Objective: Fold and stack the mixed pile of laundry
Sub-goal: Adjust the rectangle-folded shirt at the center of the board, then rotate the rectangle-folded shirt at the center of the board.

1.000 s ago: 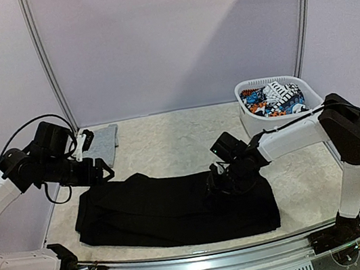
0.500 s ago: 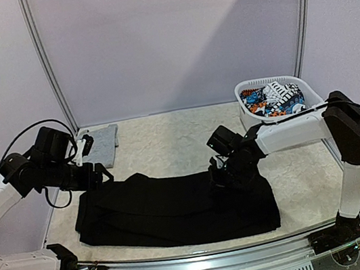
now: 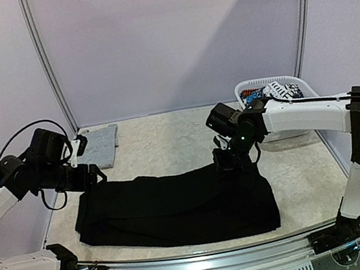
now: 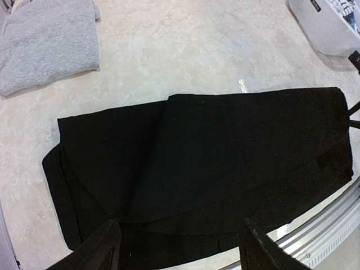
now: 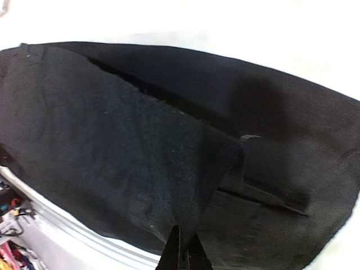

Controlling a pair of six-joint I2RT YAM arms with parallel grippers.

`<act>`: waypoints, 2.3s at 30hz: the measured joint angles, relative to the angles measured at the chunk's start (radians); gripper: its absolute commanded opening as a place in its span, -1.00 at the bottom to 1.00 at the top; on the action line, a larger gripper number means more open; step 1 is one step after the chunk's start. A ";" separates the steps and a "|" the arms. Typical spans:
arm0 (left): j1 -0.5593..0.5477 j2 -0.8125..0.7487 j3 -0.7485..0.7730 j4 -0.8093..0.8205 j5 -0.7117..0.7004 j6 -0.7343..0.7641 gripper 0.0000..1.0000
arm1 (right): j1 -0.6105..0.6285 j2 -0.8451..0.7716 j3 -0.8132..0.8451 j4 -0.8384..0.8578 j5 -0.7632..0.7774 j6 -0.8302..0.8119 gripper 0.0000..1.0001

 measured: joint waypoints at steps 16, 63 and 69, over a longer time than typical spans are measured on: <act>0.004 -0.001 -0.010 -0.001 0.013 0.000 0.42 | -0.039 -0.002 -0.084 -0.042 0.071 -0.015 -1.00; -0.052 0.419 -0.179 -0.137 0.179 -0.348 0.06 | -0.075 0.357 0.253 0.010 -0.160 -0.203 -0.34; -0.053 0.505 -0.222 -0.079 0.224 -0.348 0.03 | -0.076 0.367 0.172 0.058 -0.184 -0.214 -0.35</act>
